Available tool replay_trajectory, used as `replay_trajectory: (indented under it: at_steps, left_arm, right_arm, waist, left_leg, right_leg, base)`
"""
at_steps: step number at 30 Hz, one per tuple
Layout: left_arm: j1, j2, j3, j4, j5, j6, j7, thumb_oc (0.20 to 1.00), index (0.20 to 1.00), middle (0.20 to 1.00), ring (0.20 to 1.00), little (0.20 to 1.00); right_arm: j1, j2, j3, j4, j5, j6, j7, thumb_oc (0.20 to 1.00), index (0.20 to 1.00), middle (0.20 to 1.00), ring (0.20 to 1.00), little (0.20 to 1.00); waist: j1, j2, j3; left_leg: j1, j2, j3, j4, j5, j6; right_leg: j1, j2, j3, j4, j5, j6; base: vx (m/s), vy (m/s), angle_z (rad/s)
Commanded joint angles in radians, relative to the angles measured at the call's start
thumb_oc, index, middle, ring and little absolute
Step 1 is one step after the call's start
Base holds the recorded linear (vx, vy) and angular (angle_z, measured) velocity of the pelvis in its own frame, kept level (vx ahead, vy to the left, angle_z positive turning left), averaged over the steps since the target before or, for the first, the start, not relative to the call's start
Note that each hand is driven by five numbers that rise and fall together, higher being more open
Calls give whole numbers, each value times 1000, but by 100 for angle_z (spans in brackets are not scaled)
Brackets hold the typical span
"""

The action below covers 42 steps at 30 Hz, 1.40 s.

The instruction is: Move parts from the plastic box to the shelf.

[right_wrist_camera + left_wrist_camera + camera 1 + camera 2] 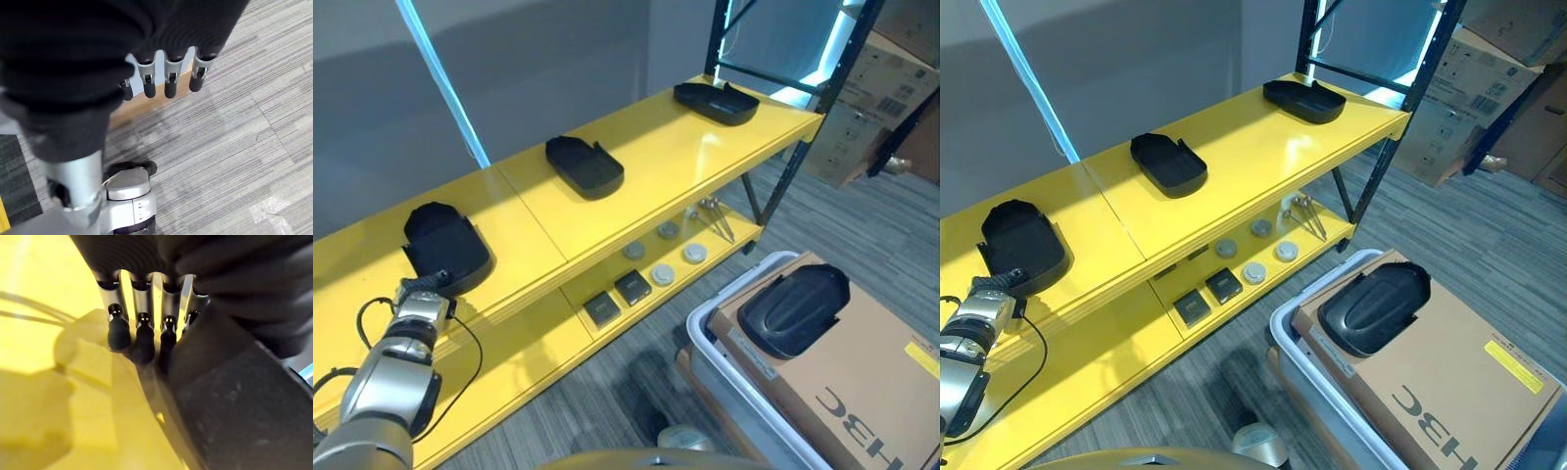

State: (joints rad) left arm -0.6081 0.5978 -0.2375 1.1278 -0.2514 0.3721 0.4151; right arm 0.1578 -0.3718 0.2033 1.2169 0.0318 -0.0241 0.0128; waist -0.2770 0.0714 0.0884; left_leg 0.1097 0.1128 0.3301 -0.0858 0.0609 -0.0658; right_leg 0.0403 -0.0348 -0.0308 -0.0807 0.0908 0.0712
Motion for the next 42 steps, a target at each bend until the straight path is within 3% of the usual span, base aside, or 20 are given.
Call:
replay_trajectory:
  at_steps: [1, 10, 14, 16, 18, 20, 24, 28, 30, 31, 32, 35, 42]
  left_arm:
    - [-132, 29, 10, 48, 52, -46, 46, 1000, 1000, 1000, 1000, 1000]
    - [-108, 142, 50, -207, 131, -64, 83, 1000, 1000, 1000, 1000, 1000]
    - [-2, 214, 90, -409, 130, -125, 89, 1000, 1000, 1000, 1000, 1000]
    - [40, 250, 117, -497, 120, -157, 65, 1000, 1000, 1000, 1000, 1000]
    - [139, 292, 186, -717, 114, -242, -50, 1000, 1000, 1000, 1000, 1000]
    - [194, 295, 213, -856, 93, -238, -108, 1000, 1000, 1000, 1000, 1000]
    - [383, 162, 247, -1190, 100, -300, -251, 1000, 1000, 1000, 1000, 1000]
    - [491, 24, 187, -1287, 71, -341, -329, 1000, 1000, 1000, 1000, 1000]
    - [531, -41, 89, -1265, 60, -377, -329, 1000, 1000, 1000, 1000, 1000]
    - [536, -52, 43, -1244, 79, -405, -297, 749, 749, 749, 749, 749]
    - [533, -69, -35, -1199, 71, -446, -235, 200, 200, 200, 200, 200]
    - [492, -82, -88, -1129, 124, -500, -146, 200, 200, 200, 200, 200]
    - [381, -113, -106, -1007, 130, -481, 33, 200, 200, 200, 200, 200]
  right_arm:
    - [-12, -18, 30, 53, -15, -14, -1, 1000, 1000, 1000, 1000, 1000]
    - [-1, -9, 9, 56, -26, -37, -11, 1000, 1000, 1000, 1000, 1000]
    - [10, 7, -5, 46, -15, -41, -27, 1000, 1000, 1000, 1000, 1000]
    - [14, 14, -8, 43, -11, -42, -33, 1000, 1000, 1000, 1000, 1000]
    - [17, 29, -23, 35, -8, -37, -41, 1000, 1000, 1000, 1000, 1000]
    - [19, 34, -31, 30, -9, -32, -42, 1000, 1000, 1000, 1000, 1000]
    - [29, 58, -50, 11, -22, -22, -54, 1000, 1000, 1000, 1000, 1000]
    - [34, 66, -54, 2, -5, -14, -62, 1000, 1000, 1000, 1000, 1000]
    - [37, 72, -42, -3, 16, -14, -68, 1000, 1000, 1000, 1000, 1000]
    - [36, 73, -34, -6, 31, -12, -70, 1000, 1000, 1000, 1000, 1000]
    - [35, 73, -18, -13, 58, -11, -69, 1000, 1000, 1000, 1000, 1000]
    - [31, 71, 3, -16, 84, -13, -69, 1000, 1000, 1000, 1000, 1000]
    - [49, 72, 8, -18, 97, -29, -63, 1000, 1000, 1000, 1000, 1000]
  waist:
    - [1, -11, 4]
    - [56, -4, 13]
    - [107, -4, 18]
    - [124, -5, 18]
    - [158, -10, 17]
    - [172, -13, 17]
    - [205, -27, 24]
    - [217, -34, 33]
    - [215, -41, 41]
    - [212, -45, 44]
    - [205, -51, 53]
    - [191, -55, 63]
    - [151, -59, 71]
  left_leg:
    - [-4, 50, 24, 67, -34, -18]
    - [-4, 40, -12, 59, -30, -18]
    - [-7, 33, -45, 54, -29, -16]
    - [-7, 30, -55, 52, -30, -15]
    - [-8, 25, -74, 50, -31, -14]
    - [-7, 22, -82, 48, -32, -14]
    - [-10, 16, -105, 41, -33, -15]
    - [-16, 16, -112, 41, -32, -18]
    - [-20, 19, -111, 42, -32, -17]
    - [-24, 20, -109, 45, -33, -16]
    - [-32, 24, -103, 49, -33, -16]
    - [-36, 28, -92, 53, -33, -15]
    - [-32, 43, -65, 62, -36, -18]
  right_leg:
    - [3, -52, -29, 50, -67, 78]
    - [17, -62, -64, 47, -65, 82]
    - [28, -70, -89, 43, -63, 82]
    - [34, -73, -99, 38, -61, 82]
    - [46, -77, -116, 30, -57, 83]
    - [51, -79, -123, 27, -56, 84]
    - [59, -80, -136, 16, -49, 87]
    - [57, -78, -138, 12, -43, 86]
    - [50, -76, -134, 16, -43, 87]
    - [45, -76, -132, 19, -43, 88]
    - [35, -75, -129, 24, -43, 90]
    - [22, -73, -120, 32, -43, 89]
    - [13, -70, -99, 34, -40, 92]
  base:
    - [5, 28, 3]
    - [-13, 21, 6]
    - [-34, 39, 16]
    - [-17, 24, 29]
    - [-8, 20, 36]
    - [1, 6, 21]
    - [1, -2, 26]
    - [0, -8, 4]
    - [-2, -49, -5]
    - [-22, -90, -5]
    - [-25, -80, -6]
    - [-20, -43, -10]
    - [19, -24, -11]
